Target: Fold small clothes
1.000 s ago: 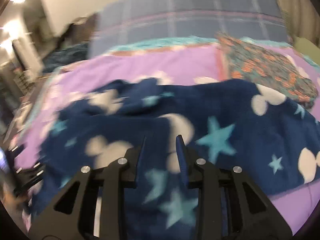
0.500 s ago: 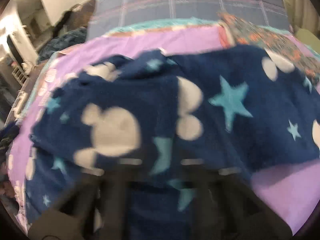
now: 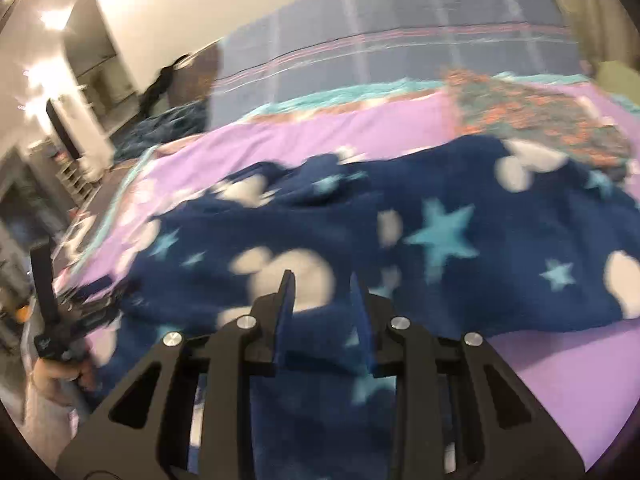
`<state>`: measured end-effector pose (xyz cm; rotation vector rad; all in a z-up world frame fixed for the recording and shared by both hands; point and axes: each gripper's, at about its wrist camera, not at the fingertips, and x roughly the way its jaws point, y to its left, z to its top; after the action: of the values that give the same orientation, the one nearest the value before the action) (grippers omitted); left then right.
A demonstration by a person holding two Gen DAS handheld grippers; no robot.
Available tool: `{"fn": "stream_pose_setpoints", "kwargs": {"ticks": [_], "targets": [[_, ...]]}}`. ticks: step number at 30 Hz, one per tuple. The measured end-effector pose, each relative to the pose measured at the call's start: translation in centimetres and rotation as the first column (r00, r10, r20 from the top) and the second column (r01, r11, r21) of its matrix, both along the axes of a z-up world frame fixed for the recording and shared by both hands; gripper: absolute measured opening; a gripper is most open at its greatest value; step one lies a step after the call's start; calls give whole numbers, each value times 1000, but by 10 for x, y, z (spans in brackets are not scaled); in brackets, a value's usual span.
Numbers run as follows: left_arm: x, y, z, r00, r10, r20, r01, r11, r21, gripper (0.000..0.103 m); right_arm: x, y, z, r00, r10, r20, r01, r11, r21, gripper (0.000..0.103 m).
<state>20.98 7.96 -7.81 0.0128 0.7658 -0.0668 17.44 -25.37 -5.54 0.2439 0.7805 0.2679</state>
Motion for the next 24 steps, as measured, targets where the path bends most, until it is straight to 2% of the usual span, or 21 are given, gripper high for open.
{"fn": "stream_pose_setpoints", "kwargs": {"ticks": [3, 5, 6, 7, 8, 9, 10, 12, 13, 15, 16, 17, 18, 19, 21, 22, 24], "targets": [[-1, -23, 15, 997, -73, 40, 73, 997, -5, 75, 15, 17, -40, 989, 6, -150, -19, 996, -85, 34], [7, -47, 0, 994, -112, 3, 112, 992, 54, 76, 12, 19, -53, 995, -8, -96, 0, 997, -81, 35], [11, -54, -12, 992, -121, -26, 123, 989, 78, 79, 10, 19, -52, 996, -12, -90, 4, 996, -86, 38], [19, -62, -38, 989, -120, -87, 131, 984, 124, 86, 11, 22, -50, 996, -3, -93, -5, 996, -87, 42], [23, -63, -51, 987, -115, -109, 129, 983, 131, 88, 10, 21, -48, 995, 9, -99, -17, 997, -74, 48], [23, -62, -48, 989, -113, -100, 124, 986, 111, 88, 12, 17, -48, 994, 31, -110, -35, 998, -42, 58], [22, -58, -43, 990, -105, -91, 113, 990, 83, 90, 7, 11, -42, 990, 61, -129, -60, 998, 10, 58], [21, -55, -45, 990, -107, -88, 113, 991, 67, 90, -7, -8, -28, 991, 40, -129, -27, 995, 101, 56], [20, -54, -44, 991, -107, -84, 113, 991, 67, 90, -18, -25, -15, 996, 0, -87, 12, 991, 136, 56], [18, -59, -45, 991, -103, -85, 110, 990, 92, 91, -44, -60, 6, 993, -114, 13, 111, 985, 129, 59], [19, -62, -44, 991, -100, -85, 109, 988, 105, 91, -57, -87, 17, 978, -200, 60, 192, 974, 120, 63], [20, -62, -45, 992, -98, -84, 107, 988, 113, 92, -66, -113, 24, 962, -264, 74, 253, 958, 132, 74], [20, -63, -44, 992, -94, -83, 104, 988, 119, 92, -73, -139, 27, 944, -324, 67, 312, 938, 151, 74], [21, -62, -44, 992, -92, -84, 101, 988, 118, 93, -82, -172, 27, 911, -411, 30, 401, 900, 170, 74], [20, -61, -45, 992, -90, -89, 99, 989, 109, 95, -97, -226, 21, 827, -561, -44, 556, 803, 213, 72], [19, -60, -45, 992, -89, -88, 98, 990, 106, 95, -111, -256, 16, 765, -639, -80, 637, 733, 241, 71], [21, -58, -45, 992, -89, -88, 98, 989, 108, 95, -128, -292, 7, 683, -719, -129, 721, 634, 279, 70]]}}
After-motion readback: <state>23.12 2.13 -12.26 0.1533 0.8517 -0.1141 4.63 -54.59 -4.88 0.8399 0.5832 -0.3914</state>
